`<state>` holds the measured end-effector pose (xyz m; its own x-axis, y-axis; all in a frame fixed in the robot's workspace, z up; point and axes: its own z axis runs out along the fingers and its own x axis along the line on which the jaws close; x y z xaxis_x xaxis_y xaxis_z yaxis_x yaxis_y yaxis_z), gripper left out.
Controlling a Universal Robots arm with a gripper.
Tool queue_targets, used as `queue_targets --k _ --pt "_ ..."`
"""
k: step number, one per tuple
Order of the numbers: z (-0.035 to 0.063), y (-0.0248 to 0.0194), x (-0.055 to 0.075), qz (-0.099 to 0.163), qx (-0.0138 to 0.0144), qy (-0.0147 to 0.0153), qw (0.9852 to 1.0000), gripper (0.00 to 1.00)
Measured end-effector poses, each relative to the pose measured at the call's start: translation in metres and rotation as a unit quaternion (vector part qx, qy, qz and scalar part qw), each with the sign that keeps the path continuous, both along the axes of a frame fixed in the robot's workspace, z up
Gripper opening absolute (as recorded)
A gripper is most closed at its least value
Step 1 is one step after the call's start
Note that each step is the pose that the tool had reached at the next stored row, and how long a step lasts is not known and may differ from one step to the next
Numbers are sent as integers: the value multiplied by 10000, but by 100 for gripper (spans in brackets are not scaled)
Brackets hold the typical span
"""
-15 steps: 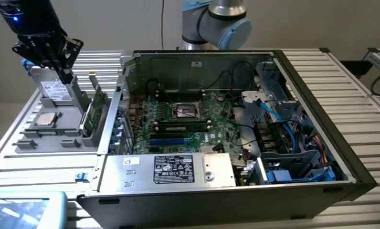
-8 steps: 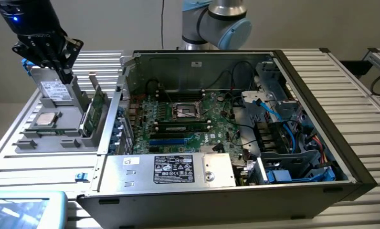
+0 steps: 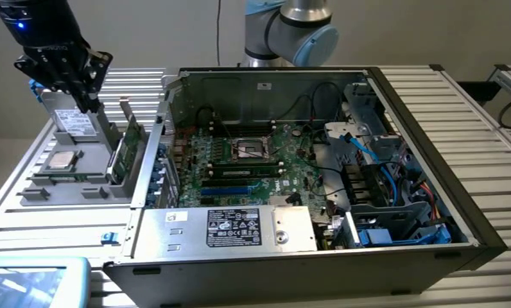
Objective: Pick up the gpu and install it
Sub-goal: 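Pick up the gpu and move the gpu toward the slot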
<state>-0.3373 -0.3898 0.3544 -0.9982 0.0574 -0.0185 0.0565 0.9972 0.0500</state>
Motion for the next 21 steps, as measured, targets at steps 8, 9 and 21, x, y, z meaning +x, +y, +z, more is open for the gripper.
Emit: queue_targets --k 8,9,21 --pt "-24 0 -28 0 15 -45 10000 44" --pt "-35 0 -45 1 30 -52 10000 44" --pt "-181 -54 -112 1 358 -78 9993 44"
